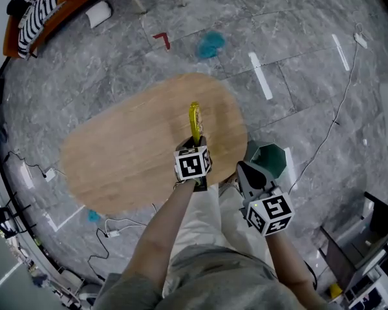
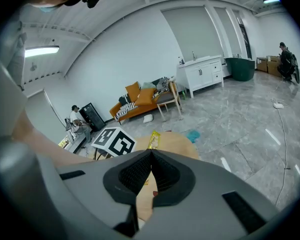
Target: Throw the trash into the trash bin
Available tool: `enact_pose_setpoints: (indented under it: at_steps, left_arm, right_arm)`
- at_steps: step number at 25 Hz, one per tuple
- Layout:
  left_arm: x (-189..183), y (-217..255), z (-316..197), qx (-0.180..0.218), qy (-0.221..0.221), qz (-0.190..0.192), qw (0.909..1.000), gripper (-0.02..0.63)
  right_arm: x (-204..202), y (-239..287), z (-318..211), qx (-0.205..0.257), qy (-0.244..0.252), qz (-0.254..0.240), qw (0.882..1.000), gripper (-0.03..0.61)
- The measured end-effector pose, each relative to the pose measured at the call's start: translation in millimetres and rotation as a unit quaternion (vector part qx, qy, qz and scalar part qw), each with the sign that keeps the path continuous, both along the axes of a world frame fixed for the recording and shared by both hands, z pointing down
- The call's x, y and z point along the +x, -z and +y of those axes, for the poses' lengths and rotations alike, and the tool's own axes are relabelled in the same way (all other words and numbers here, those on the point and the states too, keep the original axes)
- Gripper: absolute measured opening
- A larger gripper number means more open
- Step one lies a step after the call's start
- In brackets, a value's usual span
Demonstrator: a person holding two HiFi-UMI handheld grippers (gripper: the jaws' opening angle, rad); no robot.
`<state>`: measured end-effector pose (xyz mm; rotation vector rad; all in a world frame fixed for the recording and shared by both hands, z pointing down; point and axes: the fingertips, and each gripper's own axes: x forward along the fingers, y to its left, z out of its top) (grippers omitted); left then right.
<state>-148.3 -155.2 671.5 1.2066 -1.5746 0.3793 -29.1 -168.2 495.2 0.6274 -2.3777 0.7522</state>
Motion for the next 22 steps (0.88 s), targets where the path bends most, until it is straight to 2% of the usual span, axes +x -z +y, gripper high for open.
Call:
enact_pose_setpoints:
  at_steps: [22]
  left_arm:
    - [31,91,9,0.057,0.017,0.007,0.9982,0.109]
  right_arm:
    - [25,55,10,0.048,0.007,-0.019,0.999,0.009]
